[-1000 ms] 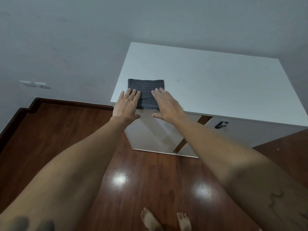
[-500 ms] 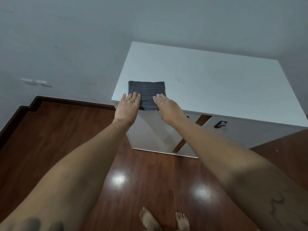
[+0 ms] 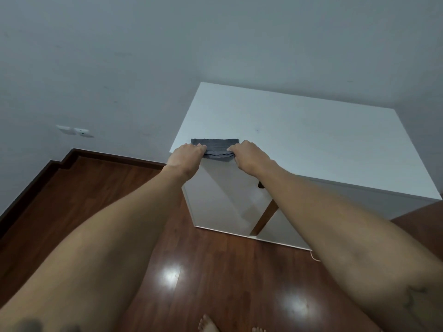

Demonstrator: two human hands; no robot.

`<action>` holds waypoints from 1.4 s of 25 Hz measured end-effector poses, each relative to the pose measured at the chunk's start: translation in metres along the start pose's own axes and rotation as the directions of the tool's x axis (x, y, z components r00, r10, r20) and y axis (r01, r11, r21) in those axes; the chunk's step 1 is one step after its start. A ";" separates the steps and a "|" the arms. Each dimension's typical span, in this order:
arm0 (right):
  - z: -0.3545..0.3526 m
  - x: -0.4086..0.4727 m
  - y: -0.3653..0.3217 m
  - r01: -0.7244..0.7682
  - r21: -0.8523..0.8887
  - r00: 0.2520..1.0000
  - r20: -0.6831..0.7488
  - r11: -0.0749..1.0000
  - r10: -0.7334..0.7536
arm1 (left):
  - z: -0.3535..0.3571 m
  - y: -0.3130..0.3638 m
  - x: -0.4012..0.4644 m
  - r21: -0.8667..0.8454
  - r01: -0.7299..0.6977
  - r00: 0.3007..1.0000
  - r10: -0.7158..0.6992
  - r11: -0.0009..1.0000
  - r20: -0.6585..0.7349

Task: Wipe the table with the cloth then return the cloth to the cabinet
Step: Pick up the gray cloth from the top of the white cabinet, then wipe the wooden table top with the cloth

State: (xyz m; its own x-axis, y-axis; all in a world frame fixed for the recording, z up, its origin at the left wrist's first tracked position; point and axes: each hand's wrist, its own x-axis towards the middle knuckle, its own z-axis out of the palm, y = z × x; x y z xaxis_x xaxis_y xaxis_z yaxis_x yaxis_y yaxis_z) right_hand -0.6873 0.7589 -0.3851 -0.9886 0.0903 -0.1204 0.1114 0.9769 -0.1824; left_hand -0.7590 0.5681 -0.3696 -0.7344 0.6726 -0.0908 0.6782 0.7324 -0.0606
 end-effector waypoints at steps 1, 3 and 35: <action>-0.007 -0.002 -0.001 0.003 0.006 1.000 0.001 1.000 -0.003 | -0.004 0.001 -0.003 -0.016 0.013 1.000 -0.013 1.000 0.000; -0.020 -0.006 -0.006 0.001 -0.001 1.000 0.008 1.000 -0.001 | -0.014 0.001 -0.012 -0.036 0.043 0.999 -0.043 0.998 0.000; 0.012 -0.320 -0.455 0.914 0.186 0.294 0.314 0.362 -0.903 | -0.042 0.049 -0.639 -0.029 0.988 0.152 -0.967 0.149 0.206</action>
State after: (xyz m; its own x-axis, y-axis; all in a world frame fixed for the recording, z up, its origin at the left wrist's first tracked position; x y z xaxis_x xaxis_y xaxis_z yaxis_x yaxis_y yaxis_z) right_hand -0.4200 0.2831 -0.2753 -0.3595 -0.9162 -0.1770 -0.8440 0.4002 -0.3571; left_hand -0.2579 0.1785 -0.2729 -0.7617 -0.6279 -0.1600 -0.6258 0.7769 -0.0699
